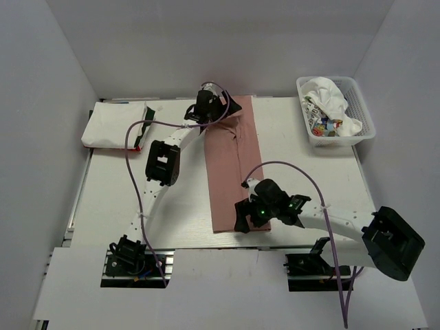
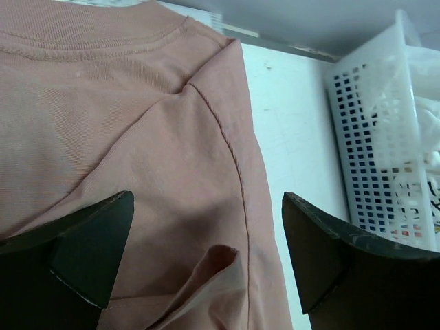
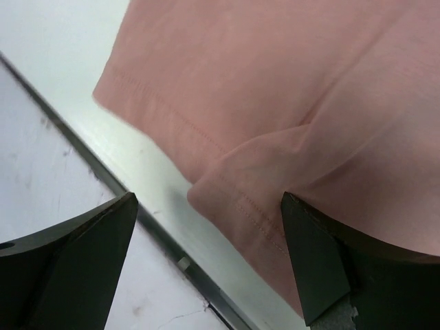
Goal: Fold and stack the t-shirts
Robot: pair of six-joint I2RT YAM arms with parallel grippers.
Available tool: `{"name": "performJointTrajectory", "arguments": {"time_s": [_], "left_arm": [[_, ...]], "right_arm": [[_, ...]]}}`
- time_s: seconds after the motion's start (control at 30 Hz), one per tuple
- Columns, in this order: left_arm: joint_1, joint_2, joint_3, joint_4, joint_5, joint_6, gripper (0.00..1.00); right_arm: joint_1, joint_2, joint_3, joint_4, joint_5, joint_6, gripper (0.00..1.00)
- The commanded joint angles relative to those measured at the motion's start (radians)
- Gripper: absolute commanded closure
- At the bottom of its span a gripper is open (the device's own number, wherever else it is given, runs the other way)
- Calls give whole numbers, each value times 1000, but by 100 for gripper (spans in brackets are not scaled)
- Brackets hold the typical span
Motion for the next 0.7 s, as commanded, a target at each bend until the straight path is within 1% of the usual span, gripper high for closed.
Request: {"name": "performJointTrajectory", "arguments": {"time_s": [0.0, 0.03, 0.13, 0.2, 0.23, 0.27, 0.3, 0.33, 0.37, 0.43, 0.47, 0.5, 0.53, 0.57, 0.6, 0.63, 0.67], "left_arm": [[-11, 80, -13, -59, -9, 3, 0], [-11, 68, -13, -33, -9, 4, 0], [-2, 21, -13, -17, 56, 43, 0], [-11, -31, -13, -65, 76, 135, 0], [-27, -115, -27, -112, 49, 176, 0], [-41, -168, -76, -126, 2, 210, 0], [-41, -220, -102, -126, -18, 250, 0], [-41, -274, -125, -137, -35, 266, 0], [-41, -365, -136, -179, -83, 283, 0], [-41, -450, -136, -255, -85, 345, 0], [-41, -496, -182, -355, -100, 362, 0], [-54, -606, -237, -384, -115, 391, 0], [-70, -672, -312, -384, -115, 416, 0], [-80, -738, -489, -375, -134, 425, 0], [-98, -873, -582, -360, -155, 413, 0], [-98, -938, -675, -344, -190, 398, 0], [-110, -1001, -845, -335, -203, 383, 0]], "right_arm": [[72, -22, -76, -74, -95, -39, 10], [79, -53, -74, -63, -78, -45, 10], [98, -138, -53, -56, 23, -63, 10], [98, -175, -10, -65, 125, -91, 10], [101, -191, -1, -66, 153, -80, 10], [95, -226, -5, -36, 172, -75, 10], [95, -241, -10, -25, 229, -66, 10], [93, -269, -13, -20, 262, -50, 10], [92, -292, -21, -23, 305, -13, 10], [90, -326, -22, -34, 377, 30, 10], [89, -344, -22, -49, 409, 93, 10], [90, -363, -22, -80, 434, 121, 10], [92, -372, -30, -104, 458, 154, 10], [87, -399, -34, -128, 477, 191, 10], [89, -407, -37, -151, 507, 198, 10], [89, -415, -53, -164, 517, 210, 10], [90, -422, -53, -178, 526, 221, 10]]}}
